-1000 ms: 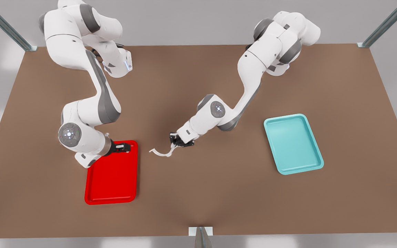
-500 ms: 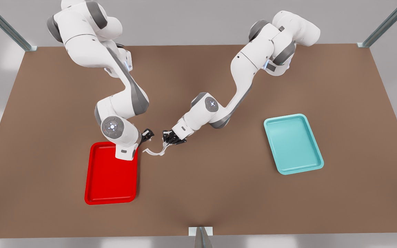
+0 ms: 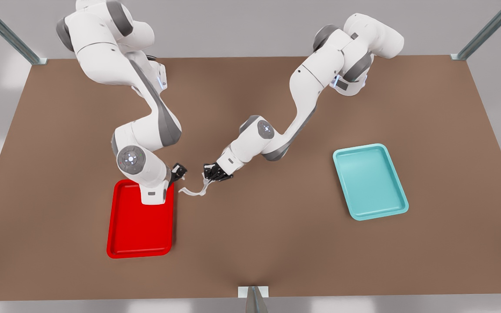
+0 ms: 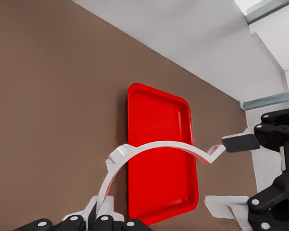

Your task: Take the drainage pipe clamp from the left arm, pass it to the right arm, and place it in the plate on the right side

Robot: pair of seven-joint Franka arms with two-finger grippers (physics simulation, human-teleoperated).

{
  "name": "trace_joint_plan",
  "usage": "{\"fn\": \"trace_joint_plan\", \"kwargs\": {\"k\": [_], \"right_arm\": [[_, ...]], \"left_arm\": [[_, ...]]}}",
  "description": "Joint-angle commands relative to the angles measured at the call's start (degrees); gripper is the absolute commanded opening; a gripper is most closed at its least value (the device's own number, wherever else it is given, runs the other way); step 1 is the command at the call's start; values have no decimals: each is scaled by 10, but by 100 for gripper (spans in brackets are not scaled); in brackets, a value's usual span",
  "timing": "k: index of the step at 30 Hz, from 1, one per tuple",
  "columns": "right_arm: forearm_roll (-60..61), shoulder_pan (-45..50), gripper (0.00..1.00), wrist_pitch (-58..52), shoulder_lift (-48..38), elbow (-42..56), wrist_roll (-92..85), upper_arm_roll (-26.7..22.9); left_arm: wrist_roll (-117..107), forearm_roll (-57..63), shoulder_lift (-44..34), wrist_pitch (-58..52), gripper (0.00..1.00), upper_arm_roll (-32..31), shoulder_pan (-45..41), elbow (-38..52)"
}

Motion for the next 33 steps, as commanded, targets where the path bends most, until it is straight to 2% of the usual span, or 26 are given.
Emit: {"fn": "trace_joint_plan", "kwargs": {"k": [1, 4, 7, 14, 19, 20, 21, 22, 24, 25, 26, 27, 33], "right_arm": [[-10, 0, 100, 45, 13, 6, -88, 0], [-19, 2, 100, 81, 23, 11, -89, 2], [-28, 23, 100, 81, 76, 91, -89, 3], [-34, 34, 100, 73, 80, 89, -95, 3], [-63, 49, 100, 23, 80, 67, -202, 10], [-71, 51, 49, 24, 80, 67, -202, 10], [-71, 51, 28, 24, 80, 67, -203, 10], [-71, 50, 21, 23, 81, 67, -210, 10], [-71, 48, 21, 24, 81, 67, -213, 9], [-71, 46, 21, 24, 80, 67, -213, 9], [-71, 45, 21, 25, 81, 67, -212, 9], [-70, 45, 21, 25, 80, 67, -212, 9], [-69, 9, 21, 23, 79, 67, -210, 7]], "left_arm": [[-25, -1, -1, 2, 21, 0, 0, 0], [-25, -1, -1, 2, 21, 0, 0, 0], [-25, -1, -1, 2, 21, 0, -1, 0], [-25, 0, 2, 5, 21, 0, -1, 1], [-25, -1, 2, 6, 21, 0, -1, 1], [-25, -1, 2, 6, 21, 0, -1, 1], [-25, -1, 2, 7, 21, 0, -1, 1], [-25, -1, 2, 9, 21, 0, -1, 1], [-25, -1, 2, 9, 21, 0, -1, 1], [-23, 0, 2, 14, 40, 0, -1, 1], [-22, 2, 2, 23, 88, 8, -6, 0], [-24, 2, 4, 29, 100, 14, -12, 0], [-22, 0, -4, 24, 100, 17, 9, -1]]}}
